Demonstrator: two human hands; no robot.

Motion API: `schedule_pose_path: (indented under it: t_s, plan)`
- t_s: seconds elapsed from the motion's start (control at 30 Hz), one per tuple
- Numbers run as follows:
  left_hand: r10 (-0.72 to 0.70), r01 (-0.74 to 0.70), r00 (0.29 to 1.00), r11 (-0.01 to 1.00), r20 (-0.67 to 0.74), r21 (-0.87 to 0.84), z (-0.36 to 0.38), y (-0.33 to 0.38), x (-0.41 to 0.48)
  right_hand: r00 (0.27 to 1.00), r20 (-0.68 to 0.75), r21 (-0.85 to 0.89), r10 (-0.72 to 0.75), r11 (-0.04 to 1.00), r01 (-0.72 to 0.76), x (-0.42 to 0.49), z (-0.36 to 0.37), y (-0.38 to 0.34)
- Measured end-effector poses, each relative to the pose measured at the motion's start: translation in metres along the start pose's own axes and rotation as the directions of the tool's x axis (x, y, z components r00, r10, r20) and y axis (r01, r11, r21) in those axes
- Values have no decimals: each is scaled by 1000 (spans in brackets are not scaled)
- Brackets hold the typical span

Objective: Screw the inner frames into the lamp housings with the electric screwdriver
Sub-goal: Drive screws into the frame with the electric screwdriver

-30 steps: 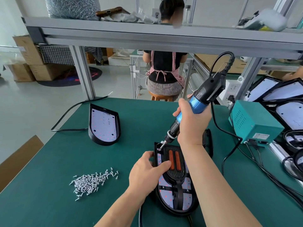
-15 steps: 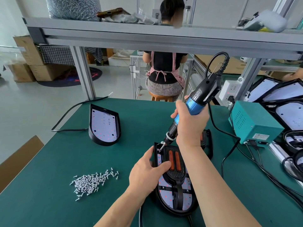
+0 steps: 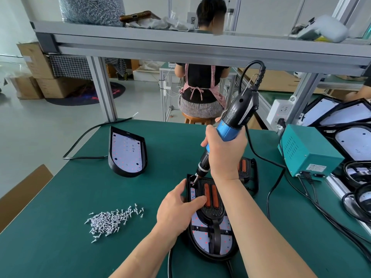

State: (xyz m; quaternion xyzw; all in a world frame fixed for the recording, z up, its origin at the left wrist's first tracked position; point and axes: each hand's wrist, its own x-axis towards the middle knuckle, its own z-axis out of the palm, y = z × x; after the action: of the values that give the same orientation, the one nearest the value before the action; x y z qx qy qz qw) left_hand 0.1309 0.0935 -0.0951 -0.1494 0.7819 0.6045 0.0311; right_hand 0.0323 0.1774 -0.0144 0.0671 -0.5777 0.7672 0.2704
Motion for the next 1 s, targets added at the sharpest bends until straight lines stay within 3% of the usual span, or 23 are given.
schedule_pose_path:
  t_s: [0.33, 0.57, 1.0]
  plan:
    - [16, -15, 1000, 998, 4, -69, 3, -8, 6, 998, -24, 45, 57, 997, -56, 9, -8, 8]
    - [-22, 23, 1000, 995, 6, -100, 5, -15, 11, 996, 86, 21, 7, 1000, -8, -1, -1, 9]
    - [15, -14, 1000, 999, 15, -46, 3, -7, 5, 998, -62, 39, 29, 999, -26, -13, -16, 4]
